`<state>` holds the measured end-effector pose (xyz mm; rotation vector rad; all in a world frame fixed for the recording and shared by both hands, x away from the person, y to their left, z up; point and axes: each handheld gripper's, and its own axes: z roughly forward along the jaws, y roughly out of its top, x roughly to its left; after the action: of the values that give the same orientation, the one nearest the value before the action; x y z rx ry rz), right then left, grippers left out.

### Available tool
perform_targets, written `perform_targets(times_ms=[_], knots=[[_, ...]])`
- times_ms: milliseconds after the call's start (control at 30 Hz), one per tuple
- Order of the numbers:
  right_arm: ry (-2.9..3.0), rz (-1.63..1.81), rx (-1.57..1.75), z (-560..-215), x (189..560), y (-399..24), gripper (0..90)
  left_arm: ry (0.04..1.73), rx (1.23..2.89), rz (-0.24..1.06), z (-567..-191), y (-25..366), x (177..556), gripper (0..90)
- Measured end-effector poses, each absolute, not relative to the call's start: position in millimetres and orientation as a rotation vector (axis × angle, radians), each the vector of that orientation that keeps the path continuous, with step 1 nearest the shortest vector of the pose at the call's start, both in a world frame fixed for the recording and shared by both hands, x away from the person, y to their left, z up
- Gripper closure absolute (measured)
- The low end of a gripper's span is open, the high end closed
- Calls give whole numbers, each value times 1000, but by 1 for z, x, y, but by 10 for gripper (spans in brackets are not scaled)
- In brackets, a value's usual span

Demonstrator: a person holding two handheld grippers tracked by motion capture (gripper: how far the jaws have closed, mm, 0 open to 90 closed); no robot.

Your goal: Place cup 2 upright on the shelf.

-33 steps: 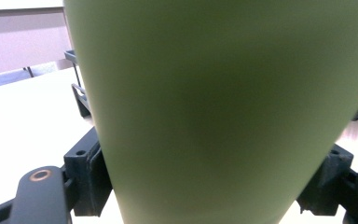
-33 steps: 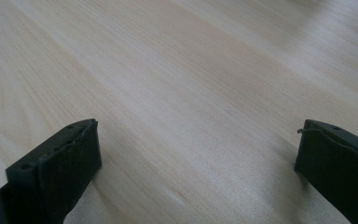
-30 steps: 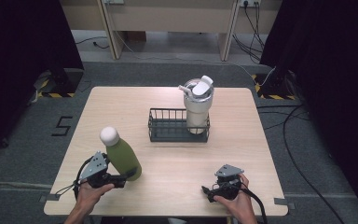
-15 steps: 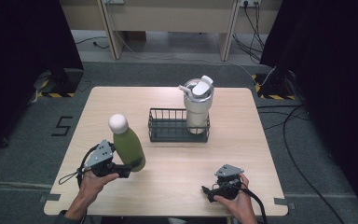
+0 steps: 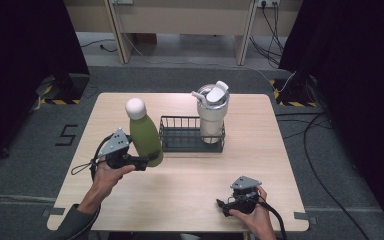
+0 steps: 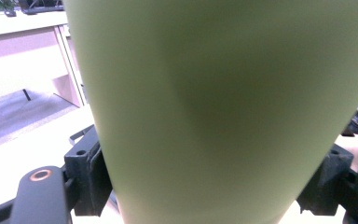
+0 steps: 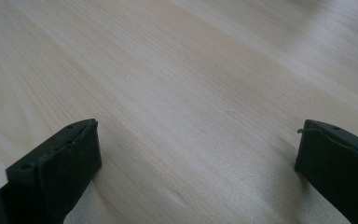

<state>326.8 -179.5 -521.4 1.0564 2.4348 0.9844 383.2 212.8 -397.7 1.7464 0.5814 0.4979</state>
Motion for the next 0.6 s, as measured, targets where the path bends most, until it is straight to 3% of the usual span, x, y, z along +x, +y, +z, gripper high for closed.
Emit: perform_targets(times_ms=[600], knots=[[2435,987,1060,-521,327,-179,4,599,1744,481,-373,182,432,206]])
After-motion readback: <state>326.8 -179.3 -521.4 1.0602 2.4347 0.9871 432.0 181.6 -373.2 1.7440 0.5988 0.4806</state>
